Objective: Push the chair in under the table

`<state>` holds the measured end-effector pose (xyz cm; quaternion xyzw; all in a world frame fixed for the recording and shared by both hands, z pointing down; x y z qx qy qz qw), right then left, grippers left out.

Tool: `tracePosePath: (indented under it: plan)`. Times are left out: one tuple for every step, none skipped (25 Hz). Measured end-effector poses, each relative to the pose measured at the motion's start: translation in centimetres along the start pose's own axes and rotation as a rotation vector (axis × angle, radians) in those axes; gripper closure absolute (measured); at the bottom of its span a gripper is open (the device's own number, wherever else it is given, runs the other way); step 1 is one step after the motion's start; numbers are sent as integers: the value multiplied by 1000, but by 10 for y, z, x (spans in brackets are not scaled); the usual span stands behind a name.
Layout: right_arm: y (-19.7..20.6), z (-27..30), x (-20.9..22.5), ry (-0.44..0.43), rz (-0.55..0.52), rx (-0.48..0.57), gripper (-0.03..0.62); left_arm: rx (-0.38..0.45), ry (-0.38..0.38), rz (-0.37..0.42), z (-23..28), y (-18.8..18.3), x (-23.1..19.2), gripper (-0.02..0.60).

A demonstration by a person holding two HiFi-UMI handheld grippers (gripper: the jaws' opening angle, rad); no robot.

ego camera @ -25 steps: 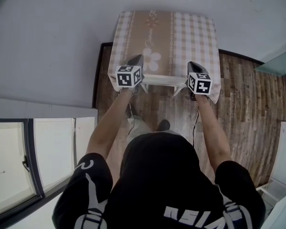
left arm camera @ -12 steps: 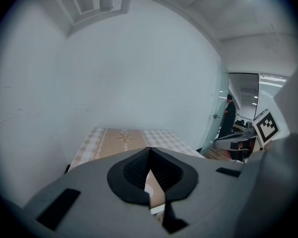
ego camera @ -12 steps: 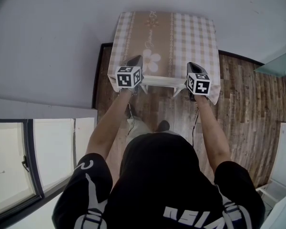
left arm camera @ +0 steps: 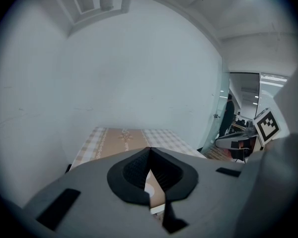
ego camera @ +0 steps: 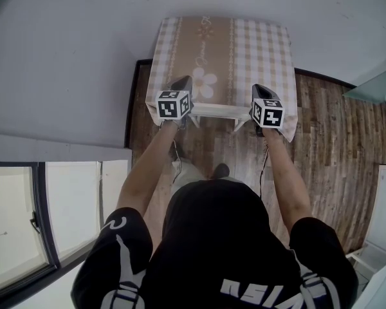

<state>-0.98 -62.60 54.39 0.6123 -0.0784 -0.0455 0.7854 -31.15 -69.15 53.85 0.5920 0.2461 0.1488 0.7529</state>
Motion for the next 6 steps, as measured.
tracePosePath:
  plan:
    - [0, 0, 0, 0, -2, 1, 580, 0, 0, 0, 0, 0, 0, 555]
    - [0, 1, 0, 0, -3, 3, 580, 0, 0, 1, -1, 0, 0, 556]
    - [-1, 1, 0, 0, -4, 5, 580, 0, 0, 1, -1, -1, 0, 556]
    - [-1, 2, -1, 1, -4, 7, 580, 0, -1, 1, -2, -1, -1, 555]
    - [-2, 2, -1, 0, -3, 8, 580, 1, -2, 1, -3, -1, -2, 556]
    - [-2, 3, -2, 0, -3, 10, 580, 1, -3, 1, -3, -1, -3, 555]
Point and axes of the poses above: the fingertips, and each gripper's own axes: z forward along the fingers, x to its right, y out of its underside, the point moved 10 cm from there along -z, backward along the fingers, and after that the axes turned 15 degrees about x, right-handed, at the moved point
